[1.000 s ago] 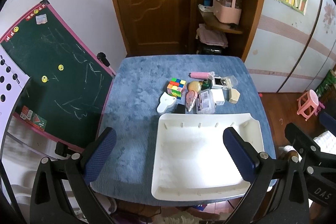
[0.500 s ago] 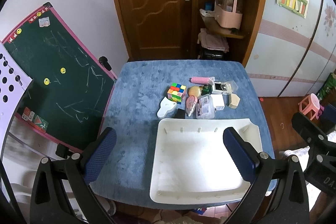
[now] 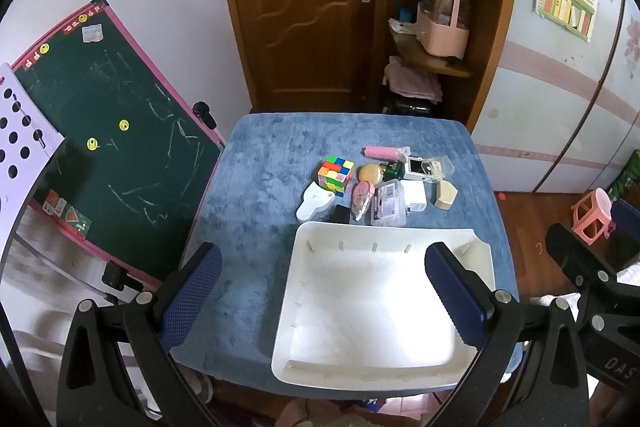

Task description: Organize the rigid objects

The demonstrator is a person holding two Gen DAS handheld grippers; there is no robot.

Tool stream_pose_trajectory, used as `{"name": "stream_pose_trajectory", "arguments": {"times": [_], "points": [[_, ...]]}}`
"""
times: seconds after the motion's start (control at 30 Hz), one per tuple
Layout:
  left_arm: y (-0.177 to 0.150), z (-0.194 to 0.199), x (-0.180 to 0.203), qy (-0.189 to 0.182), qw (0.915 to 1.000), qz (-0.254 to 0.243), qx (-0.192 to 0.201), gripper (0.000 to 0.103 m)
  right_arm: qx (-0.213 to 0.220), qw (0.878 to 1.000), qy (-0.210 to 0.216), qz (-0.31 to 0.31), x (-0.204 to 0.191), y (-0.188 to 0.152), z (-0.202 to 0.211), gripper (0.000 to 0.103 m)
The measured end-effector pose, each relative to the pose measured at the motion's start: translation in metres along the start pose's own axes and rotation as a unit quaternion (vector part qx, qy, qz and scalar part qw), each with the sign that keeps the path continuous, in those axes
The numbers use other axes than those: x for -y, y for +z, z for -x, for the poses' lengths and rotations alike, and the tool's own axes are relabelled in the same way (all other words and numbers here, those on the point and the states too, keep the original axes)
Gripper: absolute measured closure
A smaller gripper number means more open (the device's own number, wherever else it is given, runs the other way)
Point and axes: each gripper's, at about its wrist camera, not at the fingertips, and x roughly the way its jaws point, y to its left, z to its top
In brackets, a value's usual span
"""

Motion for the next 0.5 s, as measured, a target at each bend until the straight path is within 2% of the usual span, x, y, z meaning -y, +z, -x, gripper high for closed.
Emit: {"name": "stream_pose_trajectory", "arguments": {"times": [0.3, 0.4, 0.5], "points": [[-0.007, 0.0, 0.007, 0.016, 0.9999, 0.003, -0.002, 0.002, 0.004, 1.0, 0.019, 0.006, 0.004, -0.008, -0.002, 0.002], [-0.007, -0.003, 0.007, 0.019, 0.9998, 0.003, -0.006, 0.002, -0.004, 1.0, 0.024, 0.005, 0.004, -0.01, -0.007, 0.007], [-0.006, -0.01, 0.006, 0.022, 0.9997, 0.001, -0.011, 0.002, -0.013, 1.0, 0.027, 0.0, 0.005, -0.012, -0.013, 0.007]]}}
